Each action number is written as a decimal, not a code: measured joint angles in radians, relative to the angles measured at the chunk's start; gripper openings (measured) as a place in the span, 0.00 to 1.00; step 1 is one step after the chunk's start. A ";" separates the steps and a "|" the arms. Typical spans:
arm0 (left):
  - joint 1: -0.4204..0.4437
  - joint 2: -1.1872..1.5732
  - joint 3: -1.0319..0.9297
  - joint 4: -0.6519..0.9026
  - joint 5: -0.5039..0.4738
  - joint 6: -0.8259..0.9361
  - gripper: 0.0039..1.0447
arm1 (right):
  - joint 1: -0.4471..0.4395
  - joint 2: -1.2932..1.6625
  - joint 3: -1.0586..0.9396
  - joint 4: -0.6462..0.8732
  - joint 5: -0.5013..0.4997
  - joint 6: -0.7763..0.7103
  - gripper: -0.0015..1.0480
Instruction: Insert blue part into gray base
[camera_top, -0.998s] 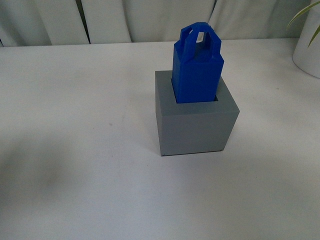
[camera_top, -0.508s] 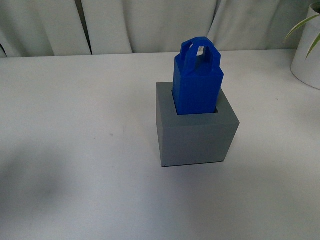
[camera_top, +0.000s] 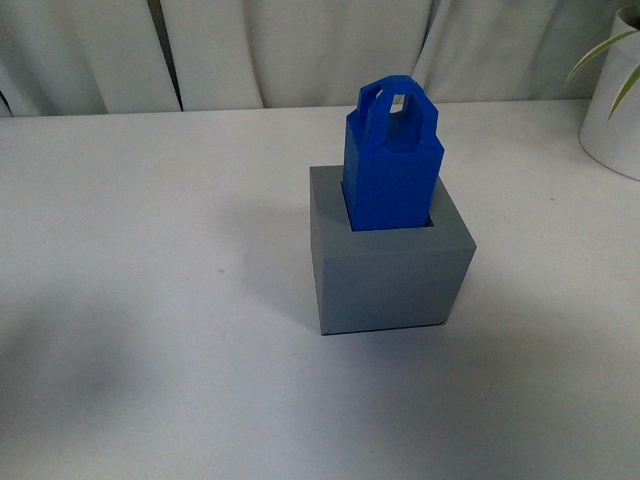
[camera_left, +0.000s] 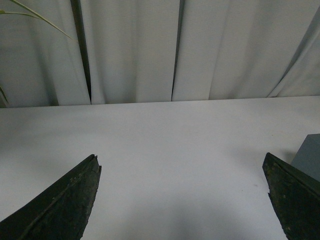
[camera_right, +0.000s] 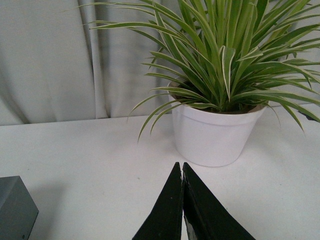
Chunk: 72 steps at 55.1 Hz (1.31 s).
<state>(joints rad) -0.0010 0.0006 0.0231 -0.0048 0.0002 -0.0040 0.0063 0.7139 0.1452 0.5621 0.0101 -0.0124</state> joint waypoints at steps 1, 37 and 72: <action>0.000 0.000 0.000 0.000 0.000 0.000 0.94 | -0.003 -0.015 -0.009 -0.006 -0.002 0.001 0.02; 0.000 0.000 0.000 0.000 0.000 0.000 0.94 | -0.005 -0.291 -0.136 -0.143 -0.011 0.002 0.02; 0.000 0.000 0.000 0.000 0.000 0.000 0.94 | -0.005 -0.500 -0.140 -0.344 -0.011 0.002 0.02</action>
<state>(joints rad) -0.0010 0.0006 0.0231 -0.0048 0.0002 -0.0036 0.0013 0.2134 0.0048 0.2180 -0.0013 -0.0105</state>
